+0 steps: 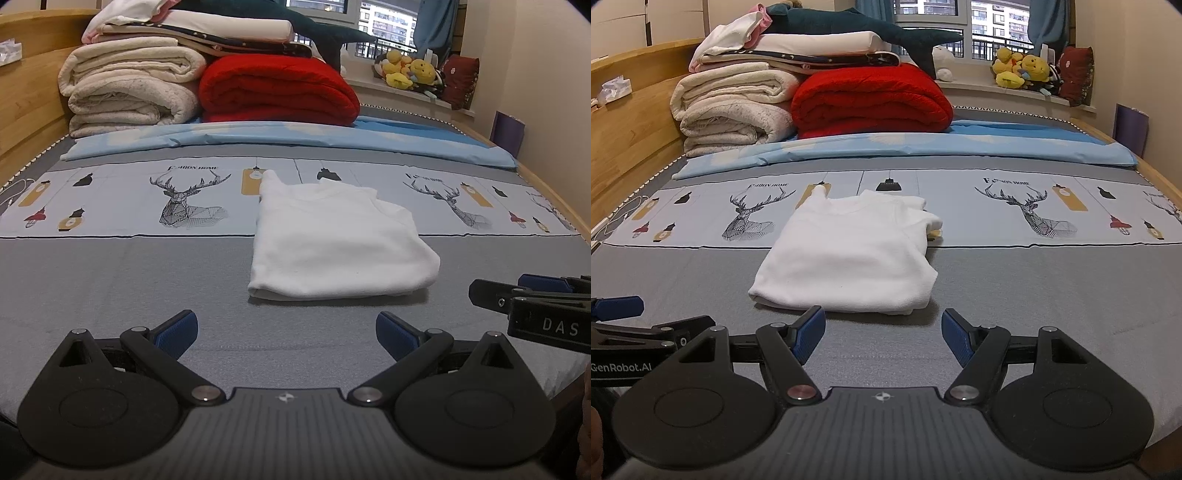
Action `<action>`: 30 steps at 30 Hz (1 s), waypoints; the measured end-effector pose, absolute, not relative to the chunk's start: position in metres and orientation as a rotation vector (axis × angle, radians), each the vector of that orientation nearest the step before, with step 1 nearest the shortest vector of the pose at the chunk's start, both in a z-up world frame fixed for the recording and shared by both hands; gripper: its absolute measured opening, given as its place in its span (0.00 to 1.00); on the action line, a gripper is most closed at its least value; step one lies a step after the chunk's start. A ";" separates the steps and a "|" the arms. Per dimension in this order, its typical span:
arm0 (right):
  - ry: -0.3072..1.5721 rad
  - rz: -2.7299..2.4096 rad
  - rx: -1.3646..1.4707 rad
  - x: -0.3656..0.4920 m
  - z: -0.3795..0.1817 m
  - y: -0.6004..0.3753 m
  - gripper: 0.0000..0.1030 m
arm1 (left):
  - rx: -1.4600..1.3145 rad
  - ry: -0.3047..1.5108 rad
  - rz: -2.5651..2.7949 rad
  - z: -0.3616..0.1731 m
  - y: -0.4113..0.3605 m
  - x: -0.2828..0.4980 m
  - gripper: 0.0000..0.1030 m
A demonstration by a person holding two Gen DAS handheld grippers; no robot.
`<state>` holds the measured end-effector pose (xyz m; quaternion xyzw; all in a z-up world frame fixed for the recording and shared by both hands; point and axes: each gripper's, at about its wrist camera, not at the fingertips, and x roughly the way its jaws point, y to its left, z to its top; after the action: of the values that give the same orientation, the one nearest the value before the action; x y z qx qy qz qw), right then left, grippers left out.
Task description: Fold small clothes
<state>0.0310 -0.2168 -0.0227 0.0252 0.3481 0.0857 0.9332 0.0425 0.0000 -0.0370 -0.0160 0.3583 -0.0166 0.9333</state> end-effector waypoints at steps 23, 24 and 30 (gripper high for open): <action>0.714 0.178 0.053 0.032 -0.023 -0.217 0.69 | -0.031 0.733 -0.039 -0.037 -0.002 0.041 1.00; 0.714 0.177 0.053 0.032 -0.023 -0.217 0.69 | -0.030 0.733 -0.041 -0.037 -0.002 0.041 1.00; 0.715 0.176 0.053 0.032 -0.023 -0.216 0.69 | -0.028 0.733 -0.045 -0.037 -0.002 0.041 1.00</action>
<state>0.0315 -0.2164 -0.0225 0.0257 0.3493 0.0862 0.9327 0.0413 -0.0016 -0.0373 -0.0138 0.3583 -0.0218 0.9332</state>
